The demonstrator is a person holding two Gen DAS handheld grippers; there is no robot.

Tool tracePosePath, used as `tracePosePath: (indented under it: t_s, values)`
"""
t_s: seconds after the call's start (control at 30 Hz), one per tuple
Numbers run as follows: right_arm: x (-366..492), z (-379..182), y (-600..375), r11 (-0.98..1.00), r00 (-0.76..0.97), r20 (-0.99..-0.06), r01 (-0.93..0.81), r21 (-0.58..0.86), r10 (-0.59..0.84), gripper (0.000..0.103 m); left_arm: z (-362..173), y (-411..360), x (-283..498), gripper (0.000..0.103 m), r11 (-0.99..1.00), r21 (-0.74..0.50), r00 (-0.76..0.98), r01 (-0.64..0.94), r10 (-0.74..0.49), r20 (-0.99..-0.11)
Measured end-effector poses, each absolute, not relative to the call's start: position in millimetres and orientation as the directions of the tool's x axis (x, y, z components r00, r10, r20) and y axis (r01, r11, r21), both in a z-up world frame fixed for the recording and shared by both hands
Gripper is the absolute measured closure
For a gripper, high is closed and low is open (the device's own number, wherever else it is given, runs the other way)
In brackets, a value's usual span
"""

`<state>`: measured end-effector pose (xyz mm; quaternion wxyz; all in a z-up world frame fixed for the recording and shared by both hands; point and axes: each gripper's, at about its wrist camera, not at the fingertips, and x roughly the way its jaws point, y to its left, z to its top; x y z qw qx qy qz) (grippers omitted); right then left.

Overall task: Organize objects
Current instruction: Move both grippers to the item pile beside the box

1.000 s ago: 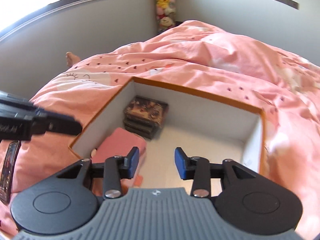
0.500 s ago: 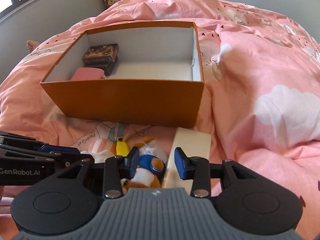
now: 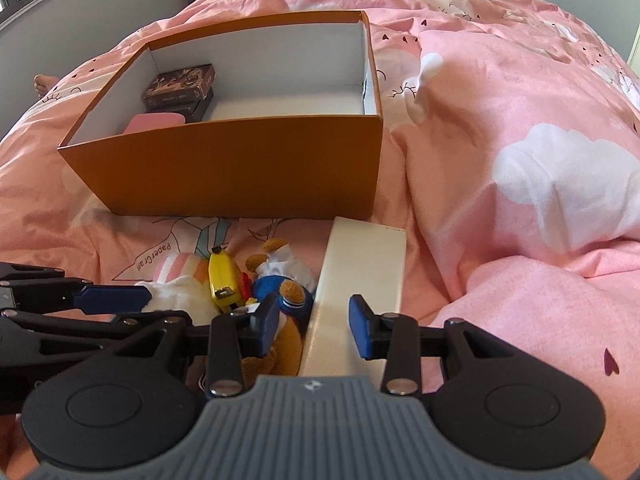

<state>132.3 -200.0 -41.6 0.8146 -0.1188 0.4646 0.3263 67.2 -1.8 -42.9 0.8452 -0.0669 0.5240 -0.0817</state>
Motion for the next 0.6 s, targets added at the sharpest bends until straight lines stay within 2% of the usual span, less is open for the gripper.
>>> tracePosePath:
  t_s: [0.17,0.4,0.5,0.57,0.6]
  values:
    - [129,-39,-202,0.73,0.277,-0.843,-0.659,0.183,0.461,0.061,-43,18,62,0.069,0.97,-0.24,0.414,0.039,-0.234,-0.88]
    - [123,-46,-199,0.721,0.215,-0.861,-0.656,0.222,0.461,0.054,-45,42,57,0.071,0.956,-0.294,0.388,-0.018,-0.264,-0.883]
    - [122,-50,-192,0.701,0.17,-0.871,-0.672,0.24,0.461,0.052,-42,48,56,0.071,0.957,-0.288,0.383,-0.038,-0.253,-0.888]
    - [120,-53,-185,0.692,0.166,-0.879,-0.686,0.224,0.448,0.048,-40,50,57,0.07,0.955,-0.291,0.383,-0.053,-0.25,-0.889]
    - [121,-55,-183,0.693,0.166,-0.882,-0.688,0.216,0.44,0.047,-40,51,58,0.066,0.954,-0.293,0.381,-0.055,-0.252,-0.89]
